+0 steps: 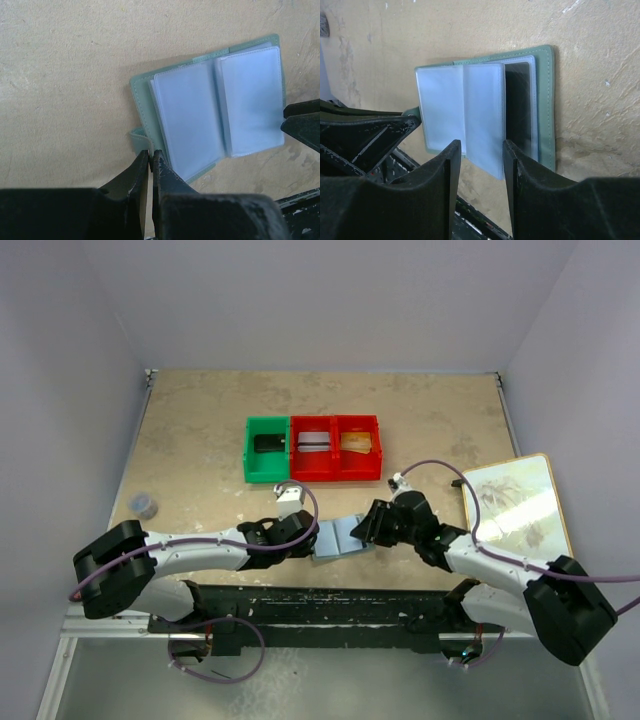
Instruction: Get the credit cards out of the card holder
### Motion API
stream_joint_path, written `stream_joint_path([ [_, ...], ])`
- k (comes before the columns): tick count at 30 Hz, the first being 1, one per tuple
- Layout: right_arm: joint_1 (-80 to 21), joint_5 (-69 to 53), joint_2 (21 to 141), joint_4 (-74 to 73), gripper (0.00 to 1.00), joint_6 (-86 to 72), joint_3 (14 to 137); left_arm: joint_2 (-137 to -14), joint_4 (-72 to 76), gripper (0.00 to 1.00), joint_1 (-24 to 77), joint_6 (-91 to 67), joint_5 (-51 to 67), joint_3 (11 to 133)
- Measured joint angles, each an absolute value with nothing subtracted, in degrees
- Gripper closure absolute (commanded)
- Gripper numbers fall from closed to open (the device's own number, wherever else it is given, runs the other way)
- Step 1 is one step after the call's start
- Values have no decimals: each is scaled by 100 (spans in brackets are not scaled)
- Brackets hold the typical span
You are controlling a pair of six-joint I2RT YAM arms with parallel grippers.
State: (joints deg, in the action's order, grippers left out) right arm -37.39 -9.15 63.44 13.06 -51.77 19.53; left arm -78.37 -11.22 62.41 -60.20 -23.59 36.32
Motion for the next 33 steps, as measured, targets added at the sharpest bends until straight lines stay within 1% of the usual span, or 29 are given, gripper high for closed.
stream_joint_path([
  [7, -3763, -978, 6534, 965, 59, -4969, 2283, -7839, -1131, 100, 6241, -6020, -2359, 3634],
  [9, -3785, -969, 6558, 819, 62, -4890, 2397, -7839, -1138, 100, 6241, -6020, -2359, 3634],
  [12, -3820, -947, 6569, 611, 63, -4801, 2519, -7839, -1144, 100, 6241, -6020, -2359, 3636],
  [20, -3909, -578, 6563, -51, 62, -4604, 2853, -7843, -1170, 100, 6241, -6016, -2364, 3656],
  [33, -4125, -207, 6882, -532, 62, -4436, 3133, -7843, -1186, 100, 6241, -5979, -2386, 3656],
])
